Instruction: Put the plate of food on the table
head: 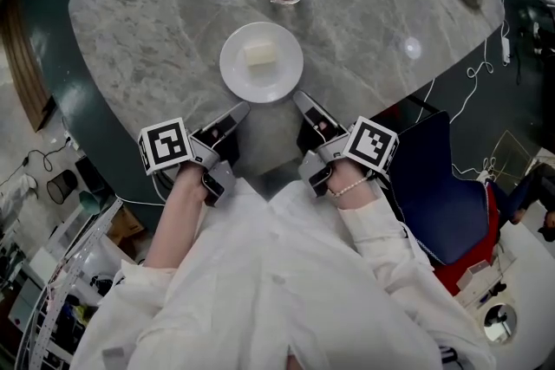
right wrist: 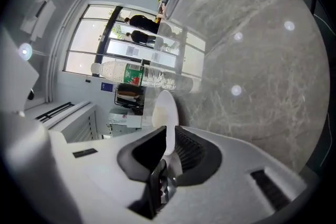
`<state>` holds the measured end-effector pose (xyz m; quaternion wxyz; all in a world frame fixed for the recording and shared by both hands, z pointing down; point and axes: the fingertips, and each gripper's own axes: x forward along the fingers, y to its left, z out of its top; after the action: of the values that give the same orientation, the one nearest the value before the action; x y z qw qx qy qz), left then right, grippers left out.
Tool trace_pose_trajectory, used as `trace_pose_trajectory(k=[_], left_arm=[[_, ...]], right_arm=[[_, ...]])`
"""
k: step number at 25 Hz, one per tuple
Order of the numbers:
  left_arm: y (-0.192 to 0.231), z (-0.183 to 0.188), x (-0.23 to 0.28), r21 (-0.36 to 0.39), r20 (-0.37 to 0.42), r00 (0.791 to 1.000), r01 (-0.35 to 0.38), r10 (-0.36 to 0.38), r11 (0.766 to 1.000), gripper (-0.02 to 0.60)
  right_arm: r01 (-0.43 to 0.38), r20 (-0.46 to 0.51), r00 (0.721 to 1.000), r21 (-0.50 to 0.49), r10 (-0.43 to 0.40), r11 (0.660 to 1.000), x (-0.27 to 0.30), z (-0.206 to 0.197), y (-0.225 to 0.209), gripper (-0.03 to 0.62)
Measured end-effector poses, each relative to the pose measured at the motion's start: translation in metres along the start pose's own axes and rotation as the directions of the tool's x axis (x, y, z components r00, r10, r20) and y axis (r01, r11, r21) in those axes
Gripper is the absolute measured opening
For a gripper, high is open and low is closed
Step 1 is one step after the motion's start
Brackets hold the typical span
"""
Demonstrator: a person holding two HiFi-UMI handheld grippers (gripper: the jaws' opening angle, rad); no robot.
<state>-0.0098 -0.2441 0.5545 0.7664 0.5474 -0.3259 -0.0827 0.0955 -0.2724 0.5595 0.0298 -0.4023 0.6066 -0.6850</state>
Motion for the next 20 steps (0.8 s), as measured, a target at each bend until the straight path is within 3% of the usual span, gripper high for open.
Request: trace_pose_trajectory(k=[4,10,13,17,20], left_arm=[[-0.005,-0.006,-0.009,0.037,0.021,1.0,0.004,-0.005,0.999,0.097],[-0.024,-0.006,-0.023,0.193,0.046,0.998,0.021,-0.03,0.981,0.089],[-0.04,-0.003,-0.032,0.327,0.086,0.994,0.031,-0.062,0.945,0.032],[-0.066,-0.001,-0.043,0.447,0.12,0.987,0.042,-0.107,0.894,0.026],[-0.087,0.004,-0.053,0.549,0.151,0.981,0.022,-0.125,0.836,0.026]], right_arm=[[-0.078,-0.027,0.997,-0.048,0.077,0.996,-0.008,-0.004,0.012,0.012],[-0.23,-0.071,0.973,-0.168,0.221,0.959,-0.015,-0.004,0.052,0.012],[-0.294,-0.092,0.955,-0.194,0.281,0.936,-0.023,-0.007,0.072,0.011],[-0.361,-0.121,0.932,-0.237,0.341,0.902,-0.029,-0.008,0.093,0.008],[-0.411,-0.176,0.911,-0.327,0.372,0.851,-0.032,-0.008,0.116,0.008]])
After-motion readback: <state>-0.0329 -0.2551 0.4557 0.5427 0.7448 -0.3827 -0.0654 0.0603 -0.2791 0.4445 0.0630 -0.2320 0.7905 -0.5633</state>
